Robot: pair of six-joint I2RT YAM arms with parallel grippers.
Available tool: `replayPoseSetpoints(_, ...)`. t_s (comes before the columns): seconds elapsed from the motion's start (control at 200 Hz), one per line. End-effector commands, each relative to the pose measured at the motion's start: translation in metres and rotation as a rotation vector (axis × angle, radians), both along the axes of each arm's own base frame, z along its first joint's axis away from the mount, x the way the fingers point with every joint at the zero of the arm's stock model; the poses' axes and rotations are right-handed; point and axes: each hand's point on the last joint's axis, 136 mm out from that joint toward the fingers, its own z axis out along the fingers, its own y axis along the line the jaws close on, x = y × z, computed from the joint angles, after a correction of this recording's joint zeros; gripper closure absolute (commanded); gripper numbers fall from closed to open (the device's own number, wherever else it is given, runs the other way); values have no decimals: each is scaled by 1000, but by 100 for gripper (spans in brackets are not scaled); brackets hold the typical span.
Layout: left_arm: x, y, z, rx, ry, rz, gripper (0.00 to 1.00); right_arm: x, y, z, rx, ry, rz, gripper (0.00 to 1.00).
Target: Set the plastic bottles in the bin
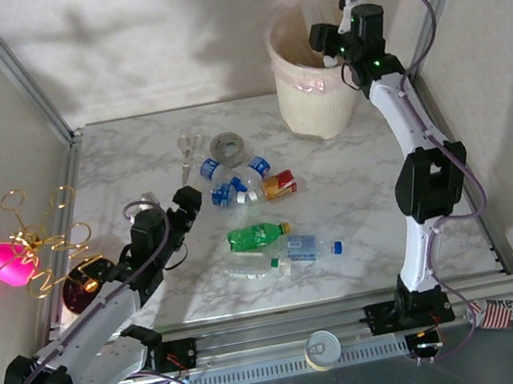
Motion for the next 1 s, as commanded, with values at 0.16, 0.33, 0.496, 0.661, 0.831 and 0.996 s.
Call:
replayPoseSetpoints(0.16, -6, 13, -1, 34, -10, 36, 0, -9, -3, 38, 11, -39, -18, 4)
replayPoseSetpoints(0.33, -2, 13, 2, 46, -18, 40, 0, -39, -5, 71, 1, -106, -19, 1)
replayPoseSetpoints(0.496, 7, 6, 4, 55, -20, 17, 0, -85, 2, 76, 8, -143, 11, 1)
replayPoseSetpoints(0.661, 25, 0, 12, 132, -20, -19, 0, -137, 12, 54, 40, -144, 57, 1)
replayPoseSetpoints(0.831, 50, -8, 12, 218, 15, -56, 0, -182, 30, 6, 62, -79, 126, 1)
replayPoseSetpoints(0.996, 65, -20, -3, 139, 79, -41, 0, -212, 38, -51, 125, 23, 133, 1)
